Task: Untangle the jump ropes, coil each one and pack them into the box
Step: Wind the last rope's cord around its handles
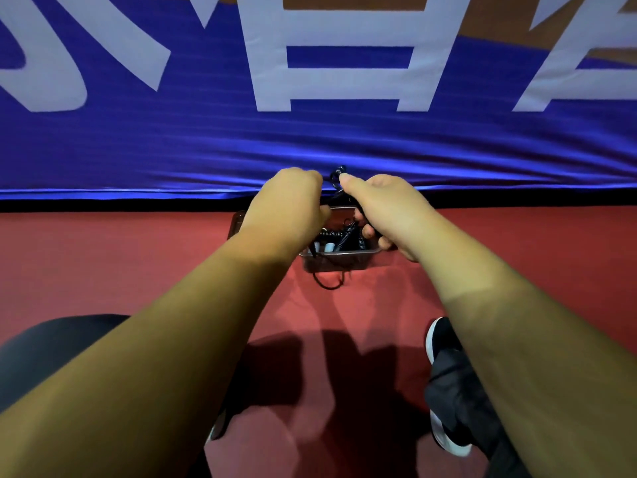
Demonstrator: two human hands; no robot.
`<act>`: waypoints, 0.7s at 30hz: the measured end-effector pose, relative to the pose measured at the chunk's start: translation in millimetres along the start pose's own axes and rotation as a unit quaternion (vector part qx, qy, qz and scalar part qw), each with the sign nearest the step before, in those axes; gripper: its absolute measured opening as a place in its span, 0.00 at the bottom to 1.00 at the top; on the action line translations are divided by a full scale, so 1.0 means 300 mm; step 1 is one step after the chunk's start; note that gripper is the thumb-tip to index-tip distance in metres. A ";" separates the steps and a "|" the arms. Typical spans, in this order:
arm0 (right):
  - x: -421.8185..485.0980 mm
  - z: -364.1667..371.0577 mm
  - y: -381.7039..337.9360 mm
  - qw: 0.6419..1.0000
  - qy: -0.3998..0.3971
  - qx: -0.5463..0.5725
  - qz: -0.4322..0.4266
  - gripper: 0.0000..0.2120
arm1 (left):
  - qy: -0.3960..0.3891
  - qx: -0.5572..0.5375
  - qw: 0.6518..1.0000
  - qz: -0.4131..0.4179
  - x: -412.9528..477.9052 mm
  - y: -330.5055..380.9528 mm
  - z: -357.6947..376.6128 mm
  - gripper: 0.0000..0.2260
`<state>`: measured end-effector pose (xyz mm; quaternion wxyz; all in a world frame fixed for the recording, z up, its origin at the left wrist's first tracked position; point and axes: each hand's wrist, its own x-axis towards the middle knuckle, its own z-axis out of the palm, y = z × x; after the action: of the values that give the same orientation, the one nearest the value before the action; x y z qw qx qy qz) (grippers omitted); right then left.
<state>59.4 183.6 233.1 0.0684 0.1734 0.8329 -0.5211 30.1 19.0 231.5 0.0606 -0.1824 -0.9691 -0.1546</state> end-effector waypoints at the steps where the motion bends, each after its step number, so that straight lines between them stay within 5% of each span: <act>1: 0.000 0.002 0.000 1.000 0.003 -0.001 -0.008 0.22 | 0.007 0.012 1.000 -0.009 -0.006 0.001 0.003 0.16; 4: 0.001 0.005 0.002 1.000 0.011 0.012 -0.015 0.23 | 0.014 -0.021 0.998 -0.052 -0.013 0.002 0.015 0.15; 7: 0.005 0.001 0.006 0.999 0.019 0.024 -0.028 0.23 | -0.031 -0.166 0.980 -0.102 -0.005 0.015 -0.002 0.12; 9: 0.004 -0.002 0.007 0.999 0.011 0.035 -0.037 0.22 | -0.123 -0.395 0.896 -0.163 0.003 0.025 -0.017 0.08; 11: 0.003 -0.006 0.006 0.998 0.010 0.037 -0.049 0.20 | -0.247 -0.574 0.753 -0.208 0.007 0.016 -0.031 0.06; 14: 0.003 -0.023 0.005 0.997 0.014 0.046 -0.057 0.20 | -0.376 -0.628 0.641 -0.233 0.004 -0.020 -0.045 0.18; 21: -0.012 -0.048 -0.003 0.998 0.016 0.026 -0.048 0.22 | -0.348 -0.652 0.636 -0.223 -0.010 -0.048 -0.029 0.09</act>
<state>63.5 195.1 241.5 0.0250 0.1436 0.8273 -0.5426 28.0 2.5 235.3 -0.4520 0.0068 -0.5775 -0.6798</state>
